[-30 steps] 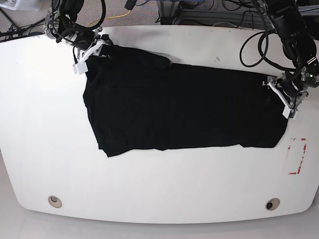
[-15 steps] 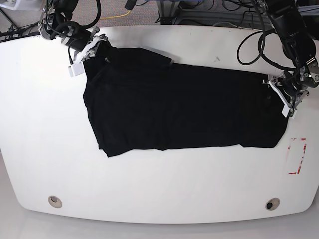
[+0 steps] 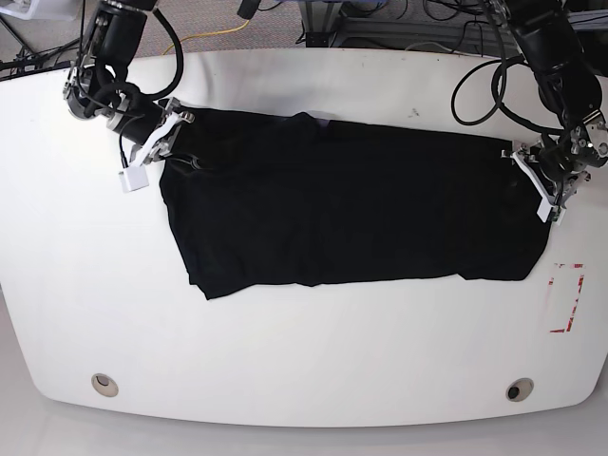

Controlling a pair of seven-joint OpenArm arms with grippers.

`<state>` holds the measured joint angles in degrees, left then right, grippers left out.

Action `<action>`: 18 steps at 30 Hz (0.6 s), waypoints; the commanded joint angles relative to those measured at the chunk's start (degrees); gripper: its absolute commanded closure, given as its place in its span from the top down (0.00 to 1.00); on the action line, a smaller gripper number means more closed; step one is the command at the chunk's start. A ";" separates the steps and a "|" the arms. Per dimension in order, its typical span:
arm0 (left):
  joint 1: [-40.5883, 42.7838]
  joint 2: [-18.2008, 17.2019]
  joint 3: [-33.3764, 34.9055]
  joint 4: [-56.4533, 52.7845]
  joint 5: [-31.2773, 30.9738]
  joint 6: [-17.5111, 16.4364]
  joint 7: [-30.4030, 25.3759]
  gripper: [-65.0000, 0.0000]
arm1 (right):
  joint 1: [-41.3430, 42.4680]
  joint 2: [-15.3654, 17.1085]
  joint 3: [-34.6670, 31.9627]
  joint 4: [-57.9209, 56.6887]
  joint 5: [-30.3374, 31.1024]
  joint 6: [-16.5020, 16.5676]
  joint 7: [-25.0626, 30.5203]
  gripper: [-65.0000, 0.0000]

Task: Fold the T-shirt properly
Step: 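Adjust the right gripper's grip along the shirt edge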

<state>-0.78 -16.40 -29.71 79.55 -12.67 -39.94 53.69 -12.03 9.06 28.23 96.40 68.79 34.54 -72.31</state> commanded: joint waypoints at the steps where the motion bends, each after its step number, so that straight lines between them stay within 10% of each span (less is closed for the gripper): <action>1: -0.67 -0.96 -0.40 0.85 -0.48 -0.06 -0.90 0.55 | 1.97 1.62 0.21 -2.20 1.58 0.14 0.97 0.00; 13: 1.26 -0.87 -0.57 1.20 -0.83 -0.06 -0.90 0.55 | 9.88 2.94 0.21 -9.67 -3.78 -0.04 0.97 0.00; 18: 1.26 -0.87 -0.57 1.20 -0.83 -0.06 -0.90 0.55 | 12.43 4.17 0.21 -12.40 -8.88 -0.04 0.97 0.35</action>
<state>1.04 -16.40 -30.06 79.77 -13.72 -39.94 52.90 -0.86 11.44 28.14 83.94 60.12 34.15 -72.05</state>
